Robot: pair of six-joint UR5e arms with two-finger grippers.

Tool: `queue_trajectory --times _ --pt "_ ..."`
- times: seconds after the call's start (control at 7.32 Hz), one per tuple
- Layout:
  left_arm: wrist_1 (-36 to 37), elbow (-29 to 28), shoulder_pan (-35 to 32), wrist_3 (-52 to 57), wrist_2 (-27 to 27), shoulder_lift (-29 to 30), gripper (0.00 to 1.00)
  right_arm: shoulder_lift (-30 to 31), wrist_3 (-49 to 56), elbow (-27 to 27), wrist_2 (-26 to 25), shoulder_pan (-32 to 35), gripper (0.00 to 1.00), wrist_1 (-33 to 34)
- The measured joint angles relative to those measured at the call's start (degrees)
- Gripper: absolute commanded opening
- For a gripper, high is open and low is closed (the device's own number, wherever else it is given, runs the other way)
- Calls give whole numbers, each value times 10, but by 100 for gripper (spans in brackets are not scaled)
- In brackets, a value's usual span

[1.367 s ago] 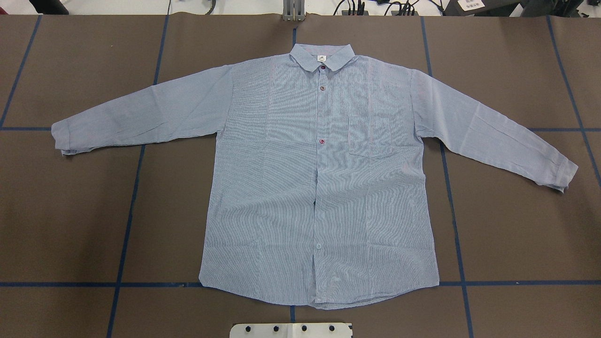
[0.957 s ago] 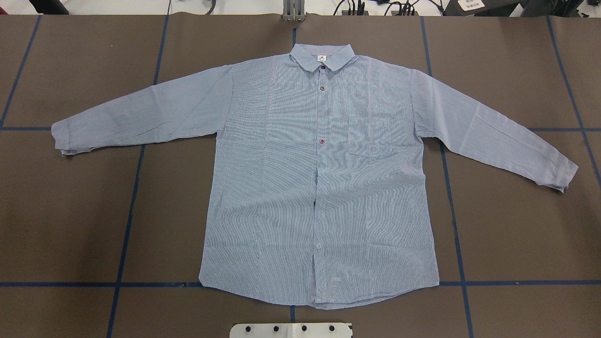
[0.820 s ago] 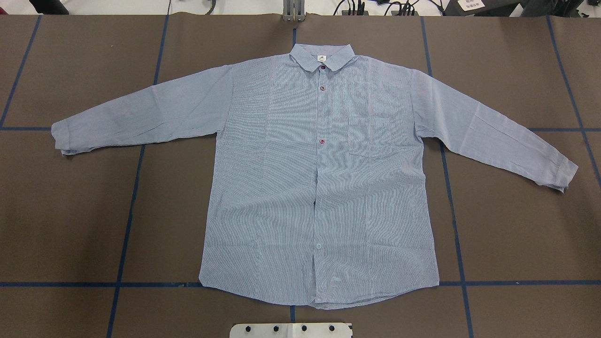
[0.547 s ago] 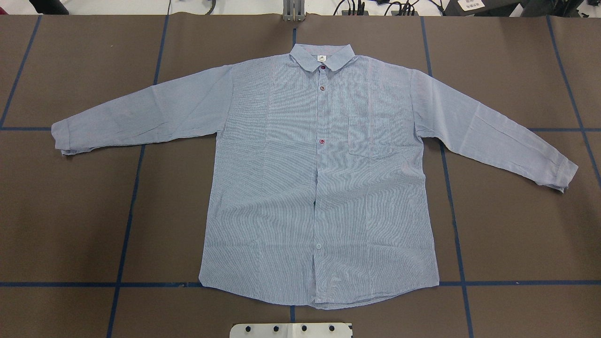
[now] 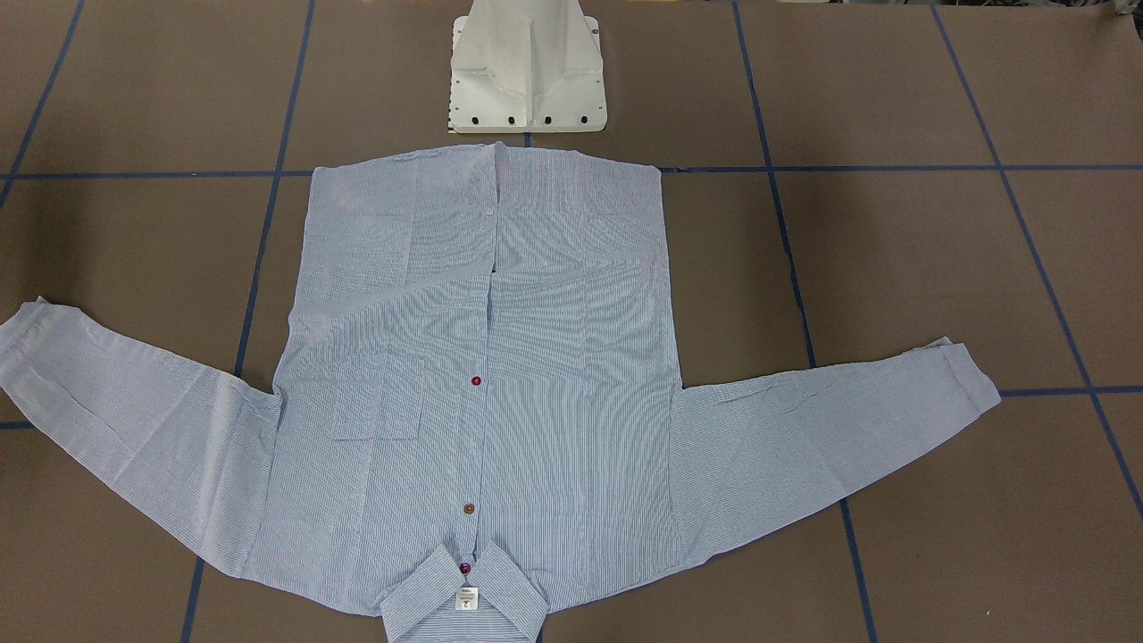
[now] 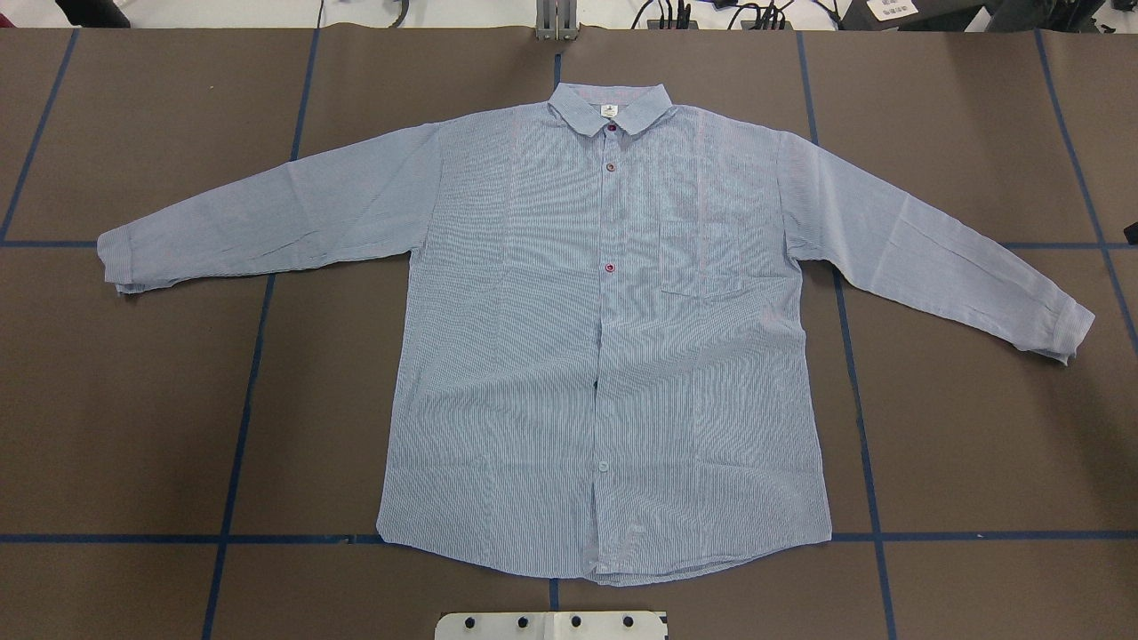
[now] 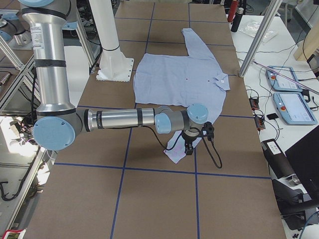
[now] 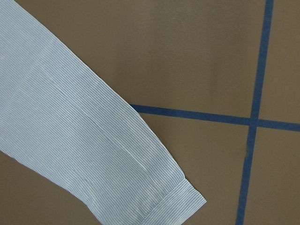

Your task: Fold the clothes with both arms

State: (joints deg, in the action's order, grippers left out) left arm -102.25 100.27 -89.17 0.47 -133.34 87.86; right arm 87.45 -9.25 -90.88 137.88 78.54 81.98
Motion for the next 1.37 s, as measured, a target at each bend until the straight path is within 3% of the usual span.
queue_trajectory --times 0.41,0.82,1.37 --pt "-5 28 0 3 -2 -6 100 59 -152 7 -46 -65 100 -205" --pt "-5 35 0 3 -3 -6 100 79 -251 77 -69 -119 100 -377" --pt "-5 34 0 3 -17 -6 100 76 -259 101 -60 -135 91 -398"
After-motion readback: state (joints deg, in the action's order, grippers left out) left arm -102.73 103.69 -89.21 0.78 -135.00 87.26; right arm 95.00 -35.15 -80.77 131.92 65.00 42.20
